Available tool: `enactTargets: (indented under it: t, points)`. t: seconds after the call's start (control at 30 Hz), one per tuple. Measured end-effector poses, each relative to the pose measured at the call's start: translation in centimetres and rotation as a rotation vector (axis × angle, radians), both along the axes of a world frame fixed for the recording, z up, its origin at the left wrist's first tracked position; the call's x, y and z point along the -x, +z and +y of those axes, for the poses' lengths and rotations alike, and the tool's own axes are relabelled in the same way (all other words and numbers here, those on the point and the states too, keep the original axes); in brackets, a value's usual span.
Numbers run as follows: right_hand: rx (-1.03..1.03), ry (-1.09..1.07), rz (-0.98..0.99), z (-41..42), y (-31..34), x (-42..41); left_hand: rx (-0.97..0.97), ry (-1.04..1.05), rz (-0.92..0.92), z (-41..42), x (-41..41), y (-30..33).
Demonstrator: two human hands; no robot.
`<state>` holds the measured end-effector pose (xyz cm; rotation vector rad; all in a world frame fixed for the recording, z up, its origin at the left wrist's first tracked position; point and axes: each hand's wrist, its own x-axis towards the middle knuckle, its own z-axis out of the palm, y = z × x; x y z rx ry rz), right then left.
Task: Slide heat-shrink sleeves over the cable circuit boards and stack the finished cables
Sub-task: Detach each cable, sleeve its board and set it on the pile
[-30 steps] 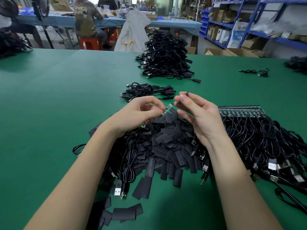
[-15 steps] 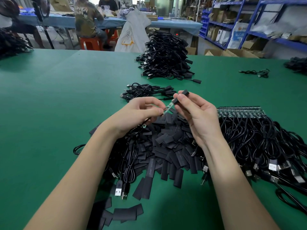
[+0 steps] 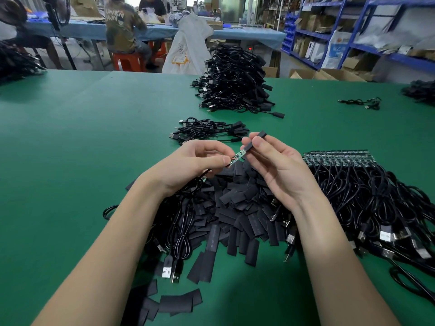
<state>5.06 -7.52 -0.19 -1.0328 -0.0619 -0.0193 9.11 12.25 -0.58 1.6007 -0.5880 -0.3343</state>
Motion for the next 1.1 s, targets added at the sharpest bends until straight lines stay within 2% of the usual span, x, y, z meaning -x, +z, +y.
enactTargets:
  t: [0.17,0.4,0.57,0.7,0.9,1.1]
  points:
    - [0.034,0.020,-0.068,0.0,0.1,0.2,-0.003,-0.003,0.002,0.0,-0.1,0.0]
    - [0.039,0.074,-0.050,-0.2,0.0,0.2,-0.007,-0.007,0.014,-0.1,0.3,0.2]
    - [0.116,0.029,-0.071,0.4,-0.1,0.0,0.009,0.036,0.020,-0.4,0.4,0.4]
    - [0.089,-0.025,-0.051,0.7,-0.4,-0.3,0.002,0.096,0.022,-0.7,0.4,0.5]
    - [-0.004,-0.110,0.014,0.7,-1.0,-0.7,-0.115,0.158,-0.118,-0.8,0.3,0.8]
    - [-0.004,-0.113,0.019,1.0,-1.1,-0.8,-0.089,0.249,-0.174,-1.1,0.1,0.5]
